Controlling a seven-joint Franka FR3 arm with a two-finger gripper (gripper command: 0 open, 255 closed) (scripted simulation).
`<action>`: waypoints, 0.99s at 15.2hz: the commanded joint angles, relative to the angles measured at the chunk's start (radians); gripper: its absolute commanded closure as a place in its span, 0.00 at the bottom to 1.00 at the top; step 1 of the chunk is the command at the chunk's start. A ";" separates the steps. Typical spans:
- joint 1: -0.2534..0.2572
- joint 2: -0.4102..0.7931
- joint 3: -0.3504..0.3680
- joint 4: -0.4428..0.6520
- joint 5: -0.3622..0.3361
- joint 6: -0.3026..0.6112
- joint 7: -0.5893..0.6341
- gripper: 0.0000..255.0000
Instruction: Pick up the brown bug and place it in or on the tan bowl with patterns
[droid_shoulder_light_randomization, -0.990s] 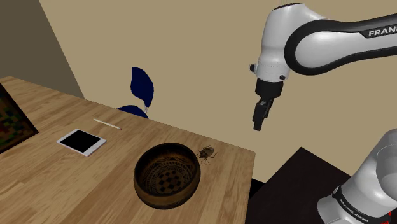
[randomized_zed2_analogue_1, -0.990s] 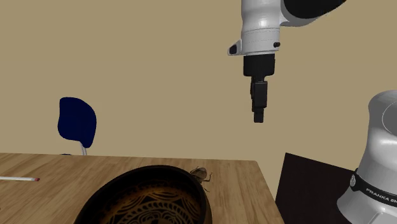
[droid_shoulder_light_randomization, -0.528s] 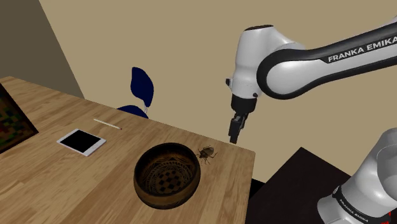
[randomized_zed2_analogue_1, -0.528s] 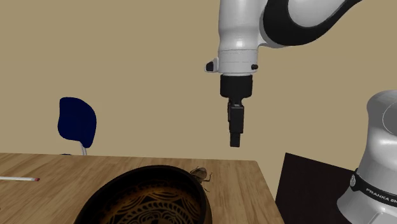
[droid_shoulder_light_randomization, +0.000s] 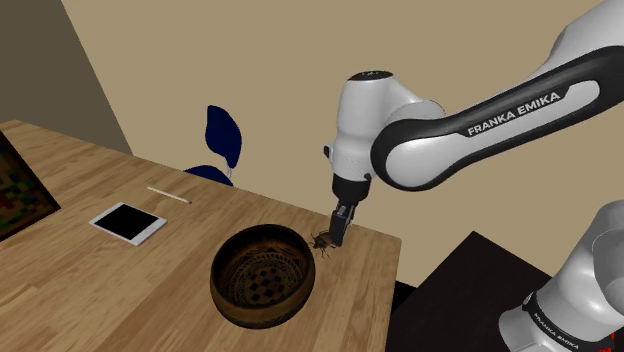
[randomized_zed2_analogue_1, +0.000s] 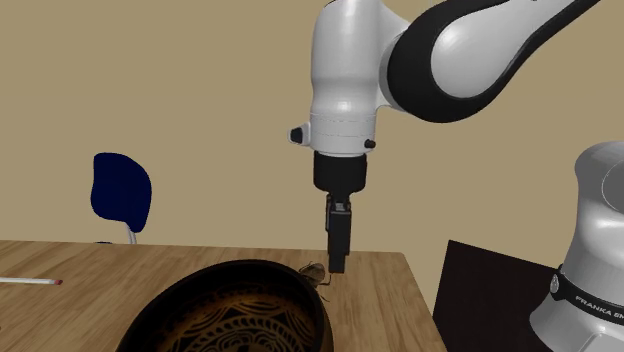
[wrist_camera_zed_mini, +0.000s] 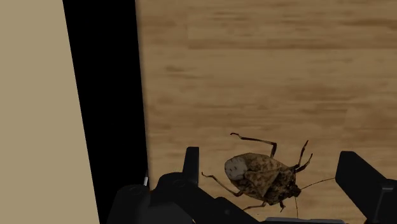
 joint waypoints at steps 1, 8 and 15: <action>0.000 0.023 0.004 -0.006 -0.008 0.029 0.005 0.00; 0.000 0.065 0.010 -0.031 -0.023 0.095 0.017 0.00; 0.000 0.065 0.010 -0.031 -0.023 0.095 0.017 1.00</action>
